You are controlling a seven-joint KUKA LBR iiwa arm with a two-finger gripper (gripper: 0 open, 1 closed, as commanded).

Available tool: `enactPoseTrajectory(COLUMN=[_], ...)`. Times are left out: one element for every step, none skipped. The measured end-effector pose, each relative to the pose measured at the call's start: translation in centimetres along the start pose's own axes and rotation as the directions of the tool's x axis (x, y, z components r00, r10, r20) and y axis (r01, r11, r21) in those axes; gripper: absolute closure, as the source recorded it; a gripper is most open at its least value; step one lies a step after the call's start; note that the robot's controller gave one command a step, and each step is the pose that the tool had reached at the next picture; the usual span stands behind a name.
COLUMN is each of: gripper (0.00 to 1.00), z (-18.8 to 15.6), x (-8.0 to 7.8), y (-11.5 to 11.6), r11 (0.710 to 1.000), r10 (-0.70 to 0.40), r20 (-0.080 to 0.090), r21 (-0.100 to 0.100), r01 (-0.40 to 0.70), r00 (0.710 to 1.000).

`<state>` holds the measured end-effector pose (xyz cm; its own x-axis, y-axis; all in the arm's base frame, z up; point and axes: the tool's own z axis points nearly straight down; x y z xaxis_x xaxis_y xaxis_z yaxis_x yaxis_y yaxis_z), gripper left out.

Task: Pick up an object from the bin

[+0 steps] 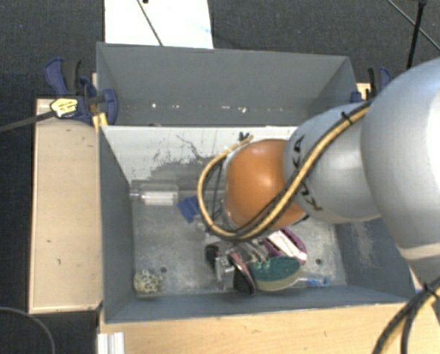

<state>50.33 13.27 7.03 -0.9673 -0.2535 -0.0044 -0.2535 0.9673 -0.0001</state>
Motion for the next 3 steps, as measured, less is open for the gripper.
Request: enactPoseTrajectory(gripper=[0.0, 1.0, 1.0], z=[0.0, 0.1, -13.7], x=[2.2, 2.3, 1.4], y=[-5.8, -5.5, -4.5], r11=[0.977, 0.978, 0.97], r10=[-0.214, -0.209, -0.244], r20=[-0.006, -0.007, 0.005], r21=[-0.001, -0.004, 0.001], r01=[0.214, 0.209, 0.244], r00=[0.977, 0.978, 0.97])
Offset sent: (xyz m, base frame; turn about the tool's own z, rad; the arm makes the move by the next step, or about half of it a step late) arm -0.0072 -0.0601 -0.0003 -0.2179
